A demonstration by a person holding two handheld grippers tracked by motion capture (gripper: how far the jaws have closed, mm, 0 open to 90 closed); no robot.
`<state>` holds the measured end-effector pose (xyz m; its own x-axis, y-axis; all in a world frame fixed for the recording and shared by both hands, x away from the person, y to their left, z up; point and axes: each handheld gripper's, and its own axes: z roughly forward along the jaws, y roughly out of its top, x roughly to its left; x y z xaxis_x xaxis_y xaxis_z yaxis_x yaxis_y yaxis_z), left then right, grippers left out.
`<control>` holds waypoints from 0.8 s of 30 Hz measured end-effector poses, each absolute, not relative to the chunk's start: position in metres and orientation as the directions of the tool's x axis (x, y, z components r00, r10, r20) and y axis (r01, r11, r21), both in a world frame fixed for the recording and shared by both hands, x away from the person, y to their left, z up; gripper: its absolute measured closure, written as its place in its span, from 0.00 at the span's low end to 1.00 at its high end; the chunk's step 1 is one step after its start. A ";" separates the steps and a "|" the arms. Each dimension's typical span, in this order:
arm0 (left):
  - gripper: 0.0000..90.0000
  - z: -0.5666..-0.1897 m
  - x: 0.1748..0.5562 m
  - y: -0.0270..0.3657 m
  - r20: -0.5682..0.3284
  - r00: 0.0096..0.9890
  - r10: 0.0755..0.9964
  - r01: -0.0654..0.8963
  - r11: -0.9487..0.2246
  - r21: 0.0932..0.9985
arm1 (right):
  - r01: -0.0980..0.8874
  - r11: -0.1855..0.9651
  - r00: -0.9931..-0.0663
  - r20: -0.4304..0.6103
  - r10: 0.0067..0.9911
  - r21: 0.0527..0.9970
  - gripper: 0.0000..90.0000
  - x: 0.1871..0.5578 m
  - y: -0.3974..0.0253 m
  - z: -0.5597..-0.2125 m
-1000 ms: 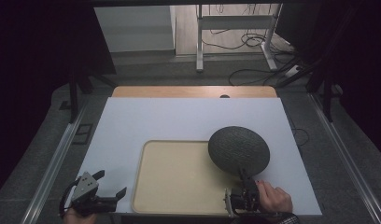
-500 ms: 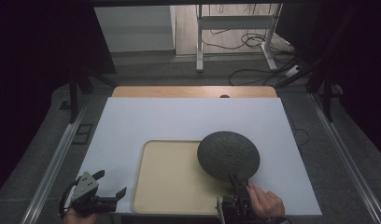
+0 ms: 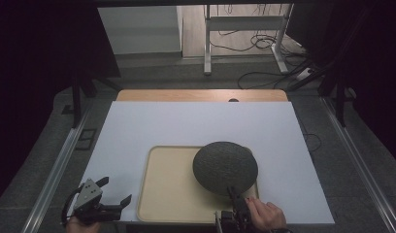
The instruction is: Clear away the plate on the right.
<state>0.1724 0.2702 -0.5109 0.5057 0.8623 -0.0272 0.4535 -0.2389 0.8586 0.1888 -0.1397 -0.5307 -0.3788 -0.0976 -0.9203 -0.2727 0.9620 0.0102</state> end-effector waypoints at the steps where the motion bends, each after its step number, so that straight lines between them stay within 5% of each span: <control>1: 0.00 -0.511 0.172 0.270 -0.026 0.506 0.862 0.453 -0.240 0.859 | -0.275 0.961 -0.381 -0.919 -0.099 0.011 0.90 0.188 -0.138 -0.531; 24: 0.00 -0.511 0.172 0.270 -0.024 0.506 0.862 0.451 -0.241 0.859 | -0.378 0.926 -0.399 -0.903 -0.159 0.004 0.90 0.176 -0.102 -0.544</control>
